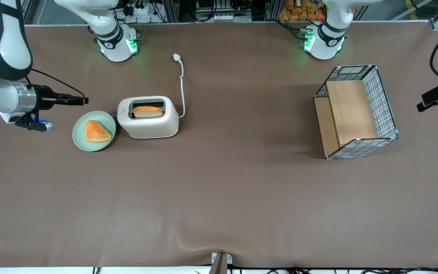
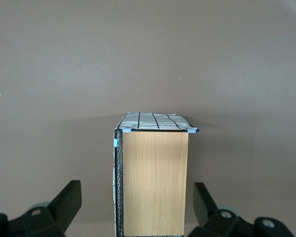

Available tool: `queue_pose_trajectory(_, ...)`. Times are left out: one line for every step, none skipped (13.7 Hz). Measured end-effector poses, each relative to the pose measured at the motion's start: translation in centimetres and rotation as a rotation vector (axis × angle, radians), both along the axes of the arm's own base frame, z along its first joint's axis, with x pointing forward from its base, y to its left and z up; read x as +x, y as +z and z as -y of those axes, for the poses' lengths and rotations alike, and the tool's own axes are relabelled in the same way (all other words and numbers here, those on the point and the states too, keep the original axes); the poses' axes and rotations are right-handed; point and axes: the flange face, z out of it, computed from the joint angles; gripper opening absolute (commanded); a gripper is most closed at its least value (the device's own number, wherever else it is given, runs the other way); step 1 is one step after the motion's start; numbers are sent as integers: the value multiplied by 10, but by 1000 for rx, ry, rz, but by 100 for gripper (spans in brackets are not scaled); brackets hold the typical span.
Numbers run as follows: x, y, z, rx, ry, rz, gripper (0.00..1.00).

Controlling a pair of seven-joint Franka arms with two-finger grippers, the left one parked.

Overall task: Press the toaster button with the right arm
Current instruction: 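Move the right gripper toward the toaster's side lever beside the plate, then lower the right gripper onto the toaster's lever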

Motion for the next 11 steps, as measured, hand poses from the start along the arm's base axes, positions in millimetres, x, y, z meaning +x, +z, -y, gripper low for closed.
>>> queue_pose_trajectory(1, -2, -4, 0, 6, 2, 0)
queue_pose_trajectory(3, -5, -8, 0, 13, 2, 0)
queue_pose_trajectory(4, -8, -11, -1, 17, 0, 0)
queue_pose_trajectory(6, -13, -12, -2, 18, -3, 0)
queue_pose_trajectory(7, -18, -12, -2, 17, -8, 0)
queue_pose_trajectory(8, -24, -12, -2, 17, -17, 0)
queue_pose_trajectory(10, -28, -12, -2, 16, -23, 0)
queue_pose_trajectory(11, -31, -12, -3, 15, -23, 0)
queue_pose_trajectory(11, -34, -12, -3, 17, -23, 0)
queue_pose_trajectory(12, -36, -14, -3, 20, -22, 0)
queue_pose_trajectory(14, -37, -17, -4, 23, -18, 0)
